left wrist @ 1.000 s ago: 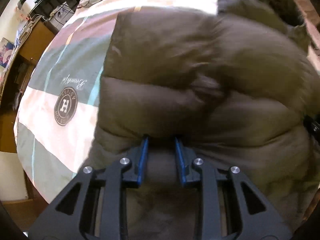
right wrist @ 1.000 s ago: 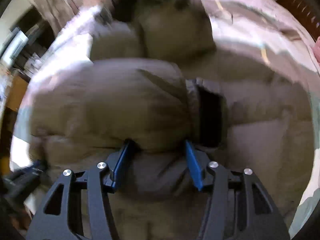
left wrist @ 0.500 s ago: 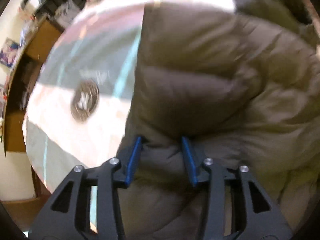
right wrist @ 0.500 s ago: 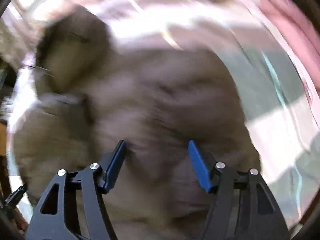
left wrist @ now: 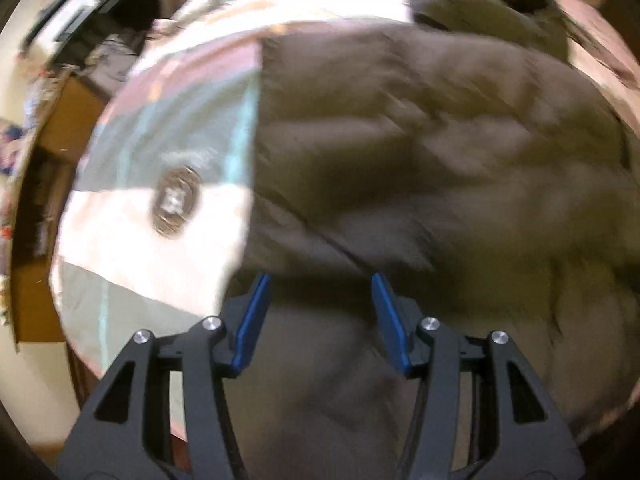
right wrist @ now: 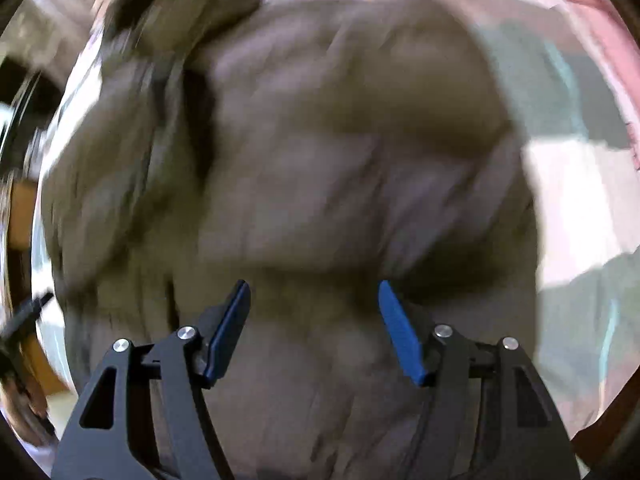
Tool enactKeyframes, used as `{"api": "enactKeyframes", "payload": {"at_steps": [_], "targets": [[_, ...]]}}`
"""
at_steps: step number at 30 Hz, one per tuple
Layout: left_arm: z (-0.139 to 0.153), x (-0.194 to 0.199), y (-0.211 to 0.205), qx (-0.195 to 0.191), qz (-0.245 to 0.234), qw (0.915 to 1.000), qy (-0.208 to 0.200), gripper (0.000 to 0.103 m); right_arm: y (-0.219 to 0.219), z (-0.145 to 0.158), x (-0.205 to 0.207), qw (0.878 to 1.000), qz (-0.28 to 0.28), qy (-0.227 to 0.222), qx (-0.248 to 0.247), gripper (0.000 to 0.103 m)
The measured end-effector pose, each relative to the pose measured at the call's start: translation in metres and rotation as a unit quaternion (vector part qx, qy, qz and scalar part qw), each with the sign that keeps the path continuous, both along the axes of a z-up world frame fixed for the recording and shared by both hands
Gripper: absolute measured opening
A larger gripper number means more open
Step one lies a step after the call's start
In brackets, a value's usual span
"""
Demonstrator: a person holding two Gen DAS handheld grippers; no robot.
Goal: Fold large clothes
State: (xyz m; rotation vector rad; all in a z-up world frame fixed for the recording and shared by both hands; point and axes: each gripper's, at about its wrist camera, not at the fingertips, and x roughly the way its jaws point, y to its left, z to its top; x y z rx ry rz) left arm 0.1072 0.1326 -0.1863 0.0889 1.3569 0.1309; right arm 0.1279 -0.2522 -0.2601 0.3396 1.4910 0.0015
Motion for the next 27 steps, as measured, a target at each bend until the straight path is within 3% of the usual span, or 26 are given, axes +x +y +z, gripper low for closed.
{"api": "enactKeyframes", "payload": {"at_steps": [2, 5, 8, 11, 14, 16, 19, 21, 27], "targets": [[-0.020, -0.016, -0.010, -0.003, -0.028, 0.9993, 0.023, 0.059, 0.013, -0.020, -0.015, 0.999, 0.024, 0.013, -0.029, 0.067], [-0.059, -0.038, -0.018, 0.033, -0.055, 0.9954, 0.072, 0.063, 0.022, -0.030, -0.030, 0.995, 0.060, -0.007, -0.083, 0.070], [-0.073, -0.056, -0.015, 0.056, -0.086, 0.9923, 0.068, 0.063, 0.004, -0.032, -0.043, 0.997, 0.028, 0.001, -0.071, 0.070], [-0.072, -0.061, 0.003, 0.027, -0.049, 0.9950, 0.082, 0.064, -0.014, -0.042, -0.053, 0.996, 0.001, 0.019, -0.089, 0.070], [-0.073, -0.061, 0.003, 0.034, -0.040, 0.9949, 0.086, 0.063, -0.002, -0.052, -0.053, 0.992, 0.025, 0.025, -0.118, 0.074], [-0.057, -0.057, -0.002, 0.039, -0.029, 0.9967, 0.064, 0.063, 0.011, -0.046, -0.046, 0.992, 0.027, 0.017, -0.119, 0.075], [-0.017, -0.047, -0.005, 0.018, -0.024, 0.9995, -0.009, 0.065, 0.029, -0.022, -0.019, 0.998, 0.016, -0.045, -0.039, 0.075], [0.005, -0.032, -0.004, 0.019, -0.014, 0.9984, -0.052, 0.070, 0.044, -0.013, 0.004, 0.998, 0.024, -0.063, -0.019, 0.075], [0.023, 0.035, -0.006, 0.022, 0.006, 0.9948, -0.099, 0.070, 0.128, 0.030, 0.102, 0.982, 0.064, -0.175, 0.015, 0.075]]}}
